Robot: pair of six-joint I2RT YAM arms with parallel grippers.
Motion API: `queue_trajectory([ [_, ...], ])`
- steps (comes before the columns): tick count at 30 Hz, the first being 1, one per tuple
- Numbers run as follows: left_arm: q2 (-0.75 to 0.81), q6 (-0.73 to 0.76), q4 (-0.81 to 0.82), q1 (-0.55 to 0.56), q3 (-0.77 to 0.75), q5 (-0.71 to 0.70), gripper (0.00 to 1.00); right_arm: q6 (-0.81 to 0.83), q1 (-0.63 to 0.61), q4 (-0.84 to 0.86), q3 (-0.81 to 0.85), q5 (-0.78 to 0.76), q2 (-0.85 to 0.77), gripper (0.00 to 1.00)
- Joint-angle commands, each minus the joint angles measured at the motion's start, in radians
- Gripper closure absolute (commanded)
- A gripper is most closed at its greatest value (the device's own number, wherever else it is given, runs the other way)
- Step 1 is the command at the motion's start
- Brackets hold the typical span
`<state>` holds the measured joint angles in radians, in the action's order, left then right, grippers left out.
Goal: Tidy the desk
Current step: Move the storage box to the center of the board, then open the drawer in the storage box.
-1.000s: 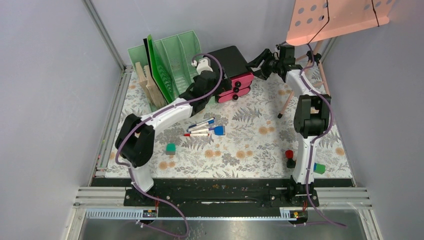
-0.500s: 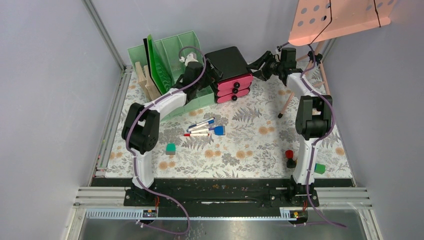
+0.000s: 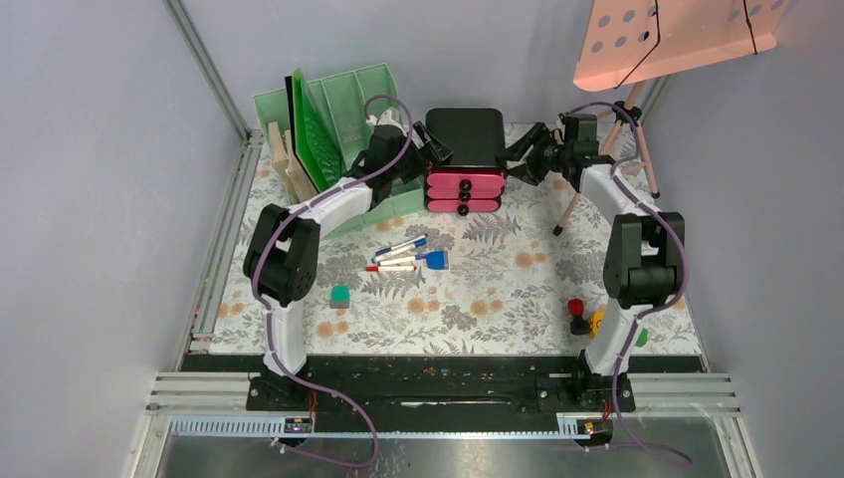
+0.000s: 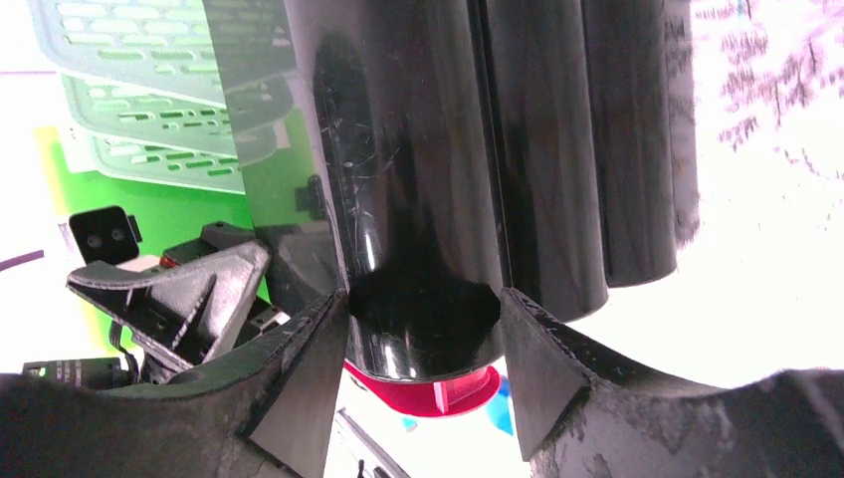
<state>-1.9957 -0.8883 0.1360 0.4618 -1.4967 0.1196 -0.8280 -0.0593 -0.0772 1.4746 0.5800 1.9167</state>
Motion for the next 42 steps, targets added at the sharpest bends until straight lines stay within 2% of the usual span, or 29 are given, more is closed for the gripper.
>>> queue_trajectory([
  [1,0.078,-0.022,0.06,0.063,0.054,0.124,0.16,-0.014,-0.077,-0.041,-0.125,0.061,-0.138,0.37],
  [9,0.174,-0.028,0.097,0.143,0.184,0.092,0.16,0.016,-0.076,-0.096,-0.24,-0.015,-0.256,0.33],
  [16,0.196,-0.025,0.064,0.179,0.21,0.093,0.14,0.112,-0.071,-0.284,-0.283,-0.28,-0.403,0.09],
  [20,0.278,0.05,-0.061,0.18,0.231,-0.006,0.07,0.182,-0.071,-0.384,-0.291,-0.37,-0.493,0.03],
  [23,0.381,0.115,-0.155,0.18,0.251,-0.105,0.01,0.218,-0.071,-0.425,-0.337,-0.431,-0.581,0.0],
  [26,0.506,0.167,-0.207,0.18,0.295,-0.2,0.01,0.249,-0.071,-0.483,-0.369,-0.476,-0.672,0.01],
  [36,0.961,0.387,-0.441,0.18,0.402,-0.321,0.01,0.302,-0.075,-0.653,-0.449,-0.442,-0.885,0.01],
  [39,1.097,0.449,-0.514,0.179,0.435,-0.325,0.01,0.317,-0.084,-0.689,-0.471,-0.417,-0.914,0.01],
  [42,1.203,0.523,-0.578,0.177,0.481,-0.237,0.01,0.326,-0.104,-0.704,-0.487,-0.404,-0.926,0.02],
])
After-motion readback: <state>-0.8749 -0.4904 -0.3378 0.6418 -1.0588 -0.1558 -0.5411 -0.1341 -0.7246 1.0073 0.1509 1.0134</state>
